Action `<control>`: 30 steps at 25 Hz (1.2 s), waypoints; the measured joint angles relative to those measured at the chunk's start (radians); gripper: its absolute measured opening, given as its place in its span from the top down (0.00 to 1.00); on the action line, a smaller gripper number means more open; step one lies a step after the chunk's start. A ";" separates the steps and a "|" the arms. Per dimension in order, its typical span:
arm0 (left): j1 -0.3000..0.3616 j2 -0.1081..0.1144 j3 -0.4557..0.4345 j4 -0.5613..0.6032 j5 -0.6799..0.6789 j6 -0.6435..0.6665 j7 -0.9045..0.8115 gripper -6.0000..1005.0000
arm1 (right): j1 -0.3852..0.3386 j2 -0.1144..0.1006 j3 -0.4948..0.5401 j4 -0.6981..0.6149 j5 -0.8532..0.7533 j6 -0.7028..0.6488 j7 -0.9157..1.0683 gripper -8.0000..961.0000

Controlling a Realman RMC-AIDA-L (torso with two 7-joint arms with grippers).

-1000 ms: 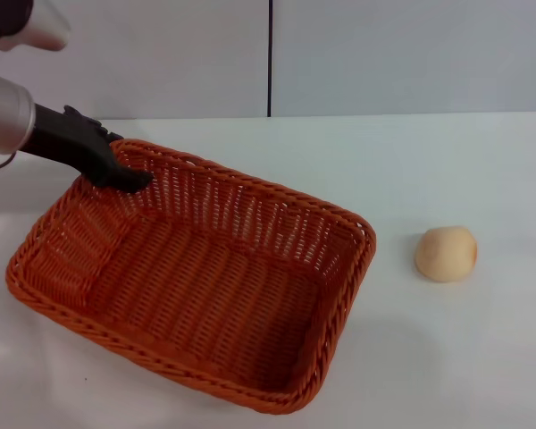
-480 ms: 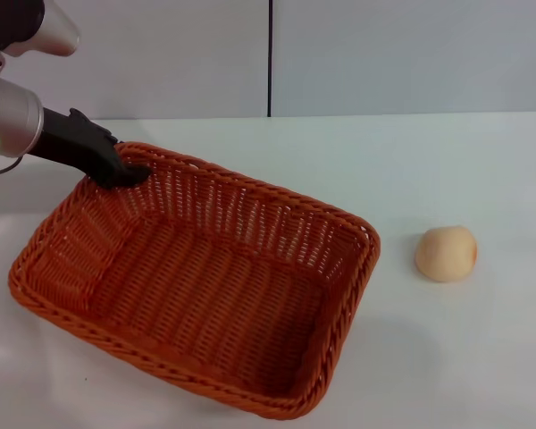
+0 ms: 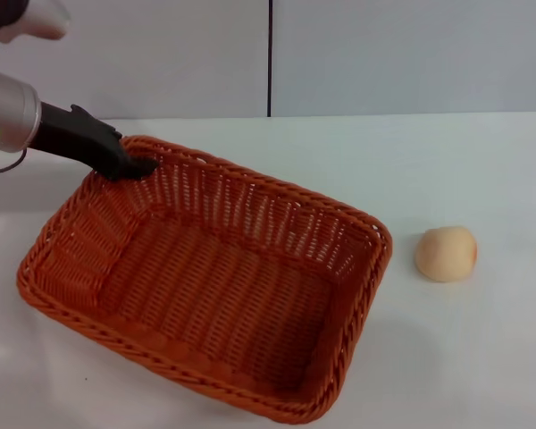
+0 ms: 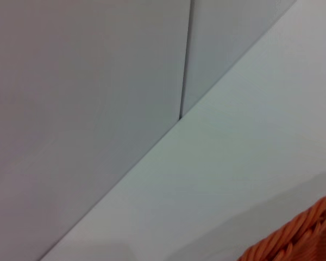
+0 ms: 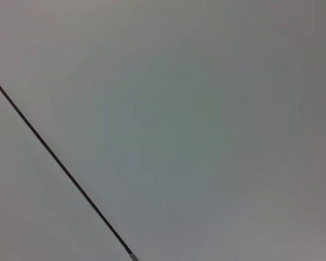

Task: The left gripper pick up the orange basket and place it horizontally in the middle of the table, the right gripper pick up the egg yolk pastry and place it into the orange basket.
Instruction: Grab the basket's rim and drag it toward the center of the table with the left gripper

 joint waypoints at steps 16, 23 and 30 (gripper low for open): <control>0.007 0.004 -0.152 0.086 -0.063 0.145 -0.198 0.68 | 0.012 0.000 -0.004 0.000 0.003 0.020 0.000 0.22; 0.032 0.003 -0.166 0.139 -0.065 0.171 -0.349 0.77 | 0.012 0.000 -0.003 0.000 0.002 0.020 0.000 0.22; 0.094 -0.001 -0.181 0.140 -0.129 0.172 -0.397 0.80 | 0.011 0.000 -0.003 0.001 0.002 0.021 0.000 0.22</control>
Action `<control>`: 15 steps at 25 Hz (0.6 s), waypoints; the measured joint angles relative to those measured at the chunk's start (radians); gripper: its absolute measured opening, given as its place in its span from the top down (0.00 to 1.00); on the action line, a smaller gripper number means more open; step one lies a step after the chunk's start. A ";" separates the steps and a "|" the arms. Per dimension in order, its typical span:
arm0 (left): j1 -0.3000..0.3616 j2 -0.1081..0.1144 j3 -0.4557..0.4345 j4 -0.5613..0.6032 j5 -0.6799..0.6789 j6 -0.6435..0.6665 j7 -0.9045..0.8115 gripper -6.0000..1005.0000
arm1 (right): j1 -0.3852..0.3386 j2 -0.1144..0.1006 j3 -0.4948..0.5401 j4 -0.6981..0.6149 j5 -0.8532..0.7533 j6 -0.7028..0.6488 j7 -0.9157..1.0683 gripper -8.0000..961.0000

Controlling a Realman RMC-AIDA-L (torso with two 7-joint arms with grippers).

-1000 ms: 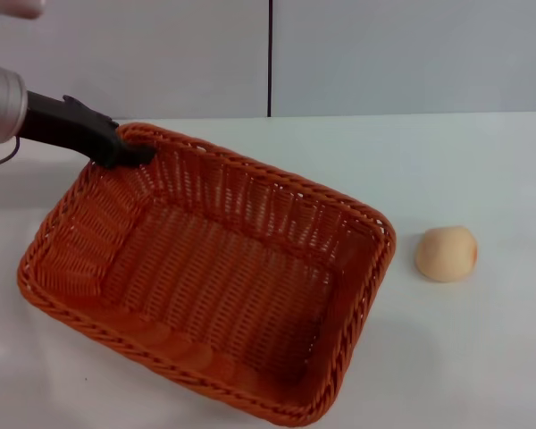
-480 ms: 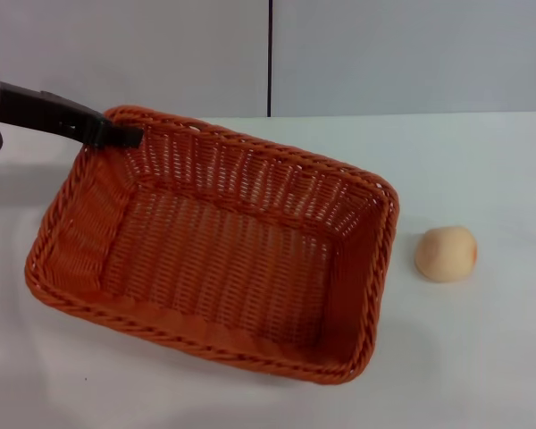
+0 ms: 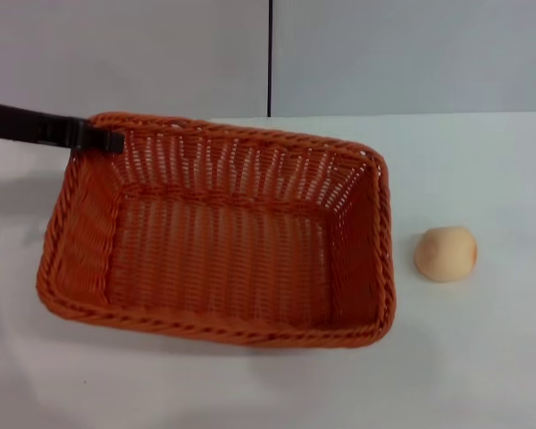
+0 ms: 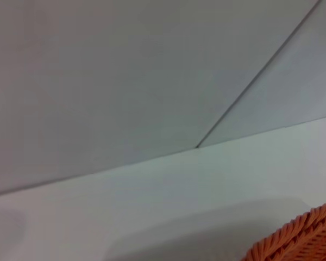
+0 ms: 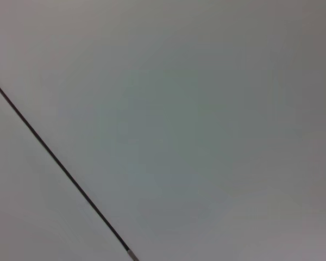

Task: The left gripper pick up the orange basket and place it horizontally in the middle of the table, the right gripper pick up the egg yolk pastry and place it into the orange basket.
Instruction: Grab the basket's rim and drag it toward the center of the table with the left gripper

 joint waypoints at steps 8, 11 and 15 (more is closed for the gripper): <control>0.087 -0.002 0.001 -0.002 -0.100 0.004 -0.002 0.80 | 0.014 0.000 -0.003 0.003 -0.001 0.001 0.000 0.22; 0.133 -0.003 0.001 0.000 -0.167 0.002 -0.002 0.80 | 0.023 0.000 -0.003 0.004 -0.001 0.007 0.000 0.22; 0.153 -0.003 0.000 0.000 -0.192 0.000 -0.002 0.80 | 0.027 0.000 -0.003 0.005 -0.002 0.013 0.000 0.22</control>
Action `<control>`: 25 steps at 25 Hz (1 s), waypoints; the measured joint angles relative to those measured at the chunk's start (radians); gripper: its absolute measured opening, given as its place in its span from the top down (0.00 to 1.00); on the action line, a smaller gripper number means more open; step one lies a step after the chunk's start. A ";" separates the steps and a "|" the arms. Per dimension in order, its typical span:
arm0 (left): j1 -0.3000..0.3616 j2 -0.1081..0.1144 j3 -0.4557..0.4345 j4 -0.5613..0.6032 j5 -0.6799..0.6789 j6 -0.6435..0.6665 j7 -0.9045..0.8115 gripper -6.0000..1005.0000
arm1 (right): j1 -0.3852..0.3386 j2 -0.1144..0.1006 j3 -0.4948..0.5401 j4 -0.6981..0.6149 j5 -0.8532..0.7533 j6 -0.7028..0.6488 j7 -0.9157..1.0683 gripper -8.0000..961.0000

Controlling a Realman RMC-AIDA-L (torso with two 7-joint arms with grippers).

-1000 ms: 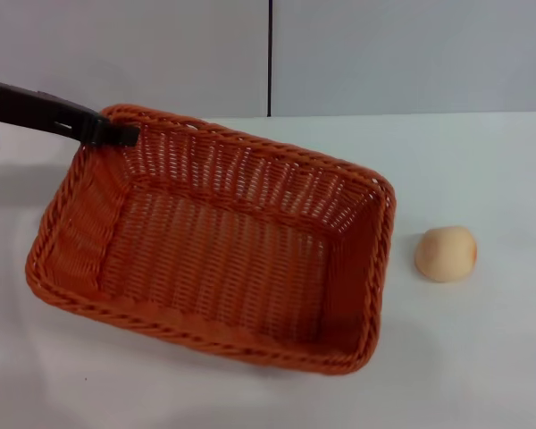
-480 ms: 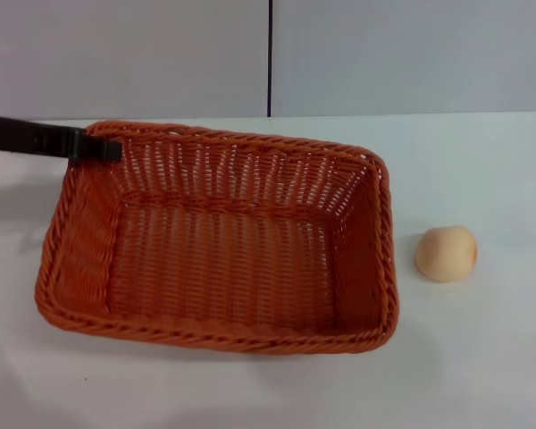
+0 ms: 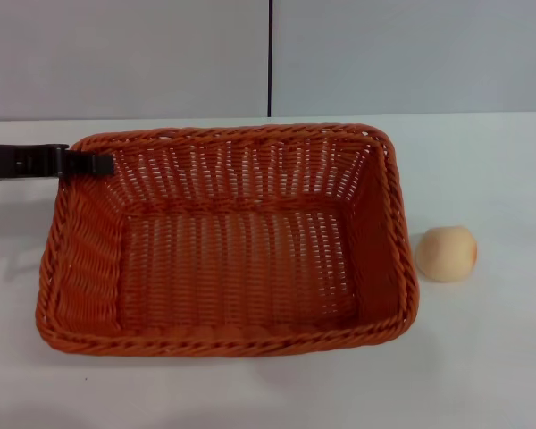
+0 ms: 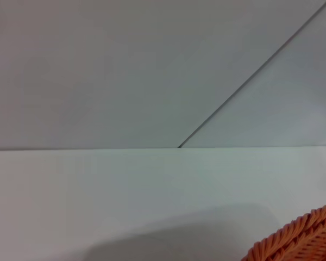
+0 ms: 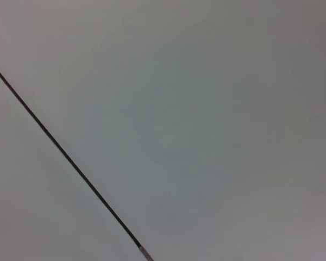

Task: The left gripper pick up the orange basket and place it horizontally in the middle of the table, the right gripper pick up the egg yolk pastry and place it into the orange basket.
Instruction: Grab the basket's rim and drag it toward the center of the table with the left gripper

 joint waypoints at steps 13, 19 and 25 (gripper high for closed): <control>0.034 -0.003 0.002 -0.014 -0.028 -0.006 0.000 0.79 | 0.002 0.000 0.000 0.001 -0.002 0.011 0.000 0.22; 0.036 0.000 0.001 -0.015 -0.023 -0.006 -0.001 0.68 | 0.006 0.000 0.000 0.002 -0.002 0.014 0.000 0.22; 0.037 0.004 -0.001 -0.015 -0.021 0.009 0.003 0.57 | 0.015 0.000 0.000 0.003 -0.002 0.027 0.000 0.22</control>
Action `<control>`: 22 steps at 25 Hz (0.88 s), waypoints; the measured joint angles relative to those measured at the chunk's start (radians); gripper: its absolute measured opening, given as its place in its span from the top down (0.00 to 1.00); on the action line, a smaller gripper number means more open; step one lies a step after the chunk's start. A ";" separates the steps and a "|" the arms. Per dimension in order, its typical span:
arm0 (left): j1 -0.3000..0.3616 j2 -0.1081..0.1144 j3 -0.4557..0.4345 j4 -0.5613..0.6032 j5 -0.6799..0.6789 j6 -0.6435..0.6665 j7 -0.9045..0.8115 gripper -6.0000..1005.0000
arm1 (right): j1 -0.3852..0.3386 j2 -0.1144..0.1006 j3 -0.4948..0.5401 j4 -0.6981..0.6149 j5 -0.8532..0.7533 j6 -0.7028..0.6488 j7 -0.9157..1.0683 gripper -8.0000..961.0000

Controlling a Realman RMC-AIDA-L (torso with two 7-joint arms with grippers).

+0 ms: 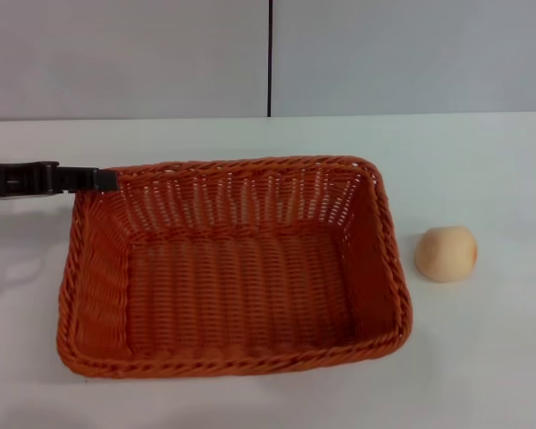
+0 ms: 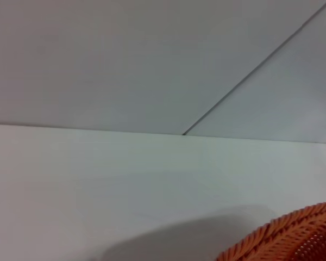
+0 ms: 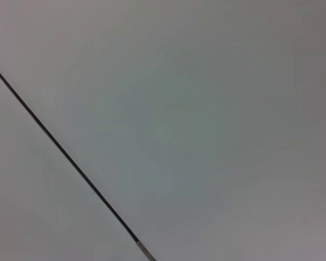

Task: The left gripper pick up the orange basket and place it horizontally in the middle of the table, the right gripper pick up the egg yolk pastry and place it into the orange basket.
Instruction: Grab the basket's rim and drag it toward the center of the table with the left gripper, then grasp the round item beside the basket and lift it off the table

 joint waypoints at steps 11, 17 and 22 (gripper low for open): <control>-0.025 0.007 -0.038 0.004 -0.003 -0.008 0.057 0.48 | 0.003 0.000 0.000 0.000 0.000 0.001 0.000 0.22; -0.060 0.006 -0.123 0.001 -0.006 -0.025 0.152 0.47 | 0.003 -0.001 -0.007 -0.004 -0.001 -0.003 0.000 0.22; -0.051 -0.002 -0.159 -0.038 -0.238 -0.048 0.379 0.47 | 0.002 -0.019 -0.084 -0.026 -0.001 -0.009 0.011 0.22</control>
